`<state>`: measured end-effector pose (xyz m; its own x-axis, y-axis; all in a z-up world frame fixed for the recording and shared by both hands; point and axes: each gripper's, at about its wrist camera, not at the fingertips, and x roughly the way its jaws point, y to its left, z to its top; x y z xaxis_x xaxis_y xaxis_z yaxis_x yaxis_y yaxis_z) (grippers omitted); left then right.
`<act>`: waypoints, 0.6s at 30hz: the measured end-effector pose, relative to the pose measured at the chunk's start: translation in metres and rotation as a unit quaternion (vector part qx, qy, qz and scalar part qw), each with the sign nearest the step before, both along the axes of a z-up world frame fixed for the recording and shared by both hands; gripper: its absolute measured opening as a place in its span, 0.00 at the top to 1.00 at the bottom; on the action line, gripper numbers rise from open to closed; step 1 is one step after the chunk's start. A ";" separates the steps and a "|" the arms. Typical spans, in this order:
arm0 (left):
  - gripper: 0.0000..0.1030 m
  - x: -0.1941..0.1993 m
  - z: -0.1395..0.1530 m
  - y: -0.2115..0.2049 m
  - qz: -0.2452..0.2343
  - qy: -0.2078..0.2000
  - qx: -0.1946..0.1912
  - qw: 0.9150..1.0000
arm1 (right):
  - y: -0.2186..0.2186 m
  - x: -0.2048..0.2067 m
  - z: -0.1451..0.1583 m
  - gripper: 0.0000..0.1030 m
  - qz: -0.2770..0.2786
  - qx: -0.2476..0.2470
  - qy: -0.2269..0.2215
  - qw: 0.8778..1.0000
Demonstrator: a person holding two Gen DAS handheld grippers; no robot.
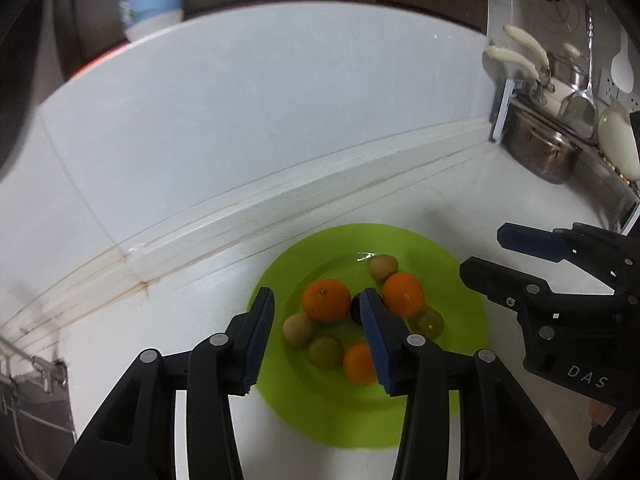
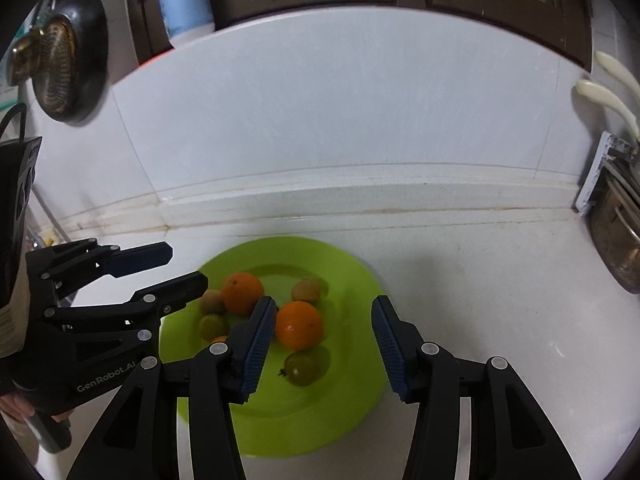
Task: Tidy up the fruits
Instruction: 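Move both tools back from the plate toward the last two fruits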
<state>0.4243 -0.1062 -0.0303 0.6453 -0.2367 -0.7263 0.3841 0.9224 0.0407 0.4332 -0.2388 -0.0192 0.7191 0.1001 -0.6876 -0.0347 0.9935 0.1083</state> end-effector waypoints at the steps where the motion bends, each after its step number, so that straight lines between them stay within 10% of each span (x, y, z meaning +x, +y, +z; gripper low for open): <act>1: 0.55 -0.006 0.003 0.005 0.003 -0.002 -0.003 1.000 | 0.001 -0.005 0.003 0.51 -0.001 -0.001 -0.003 1.000; 18: 0.37 -0.095 0.050 0.053 0.046 -0.047 -0.044 0.997 | 0.037 -0.079 0.043 0.48 -0.014 -0.004 -0.053 0.998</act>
